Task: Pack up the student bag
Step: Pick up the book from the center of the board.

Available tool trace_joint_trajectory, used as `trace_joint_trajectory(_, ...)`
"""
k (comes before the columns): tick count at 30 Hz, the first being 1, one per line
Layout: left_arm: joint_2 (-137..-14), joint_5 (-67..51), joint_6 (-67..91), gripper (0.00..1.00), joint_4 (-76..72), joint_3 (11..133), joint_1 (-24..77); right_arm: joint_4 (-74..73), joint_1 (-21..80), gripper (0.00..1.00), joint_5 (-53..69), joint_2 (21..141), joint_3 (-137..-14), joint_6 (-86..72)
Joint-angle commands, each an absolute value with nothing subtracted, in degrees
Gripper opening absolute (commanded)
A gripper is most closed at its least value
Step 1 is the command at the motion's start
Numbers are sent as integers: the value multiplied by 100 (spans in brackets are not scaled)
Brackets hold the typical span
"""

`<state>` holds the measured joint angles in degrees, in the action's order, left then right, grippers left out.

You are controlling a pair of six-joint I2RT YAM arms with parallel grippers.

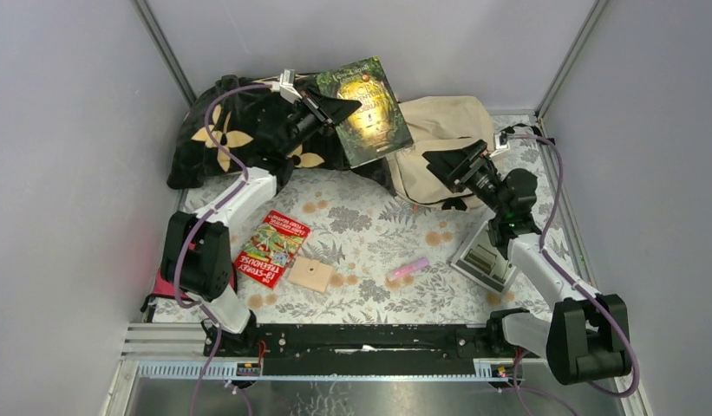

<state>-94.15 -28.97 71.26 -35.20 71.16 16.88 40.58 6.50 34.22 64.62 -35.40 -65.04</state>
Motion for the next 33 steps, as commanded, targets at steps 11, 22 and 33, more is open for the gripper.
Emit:
trace_joint_trajectory(11,-9521,-1494,7812,0,-5240,7168,2551,8642,1766,100,2580,7858,-3525,-7511)
trace_joint_trajectory(22,-9378,-846,7722,0,-5912,6402,3063,9203,1792,63,2495,8418,-3970,-7782)
trace_joint_trajectory(33,-9360,-1075,7568,9,-6027,6357,3138,8754,1749,0,2692,8449,-3926,-7910)
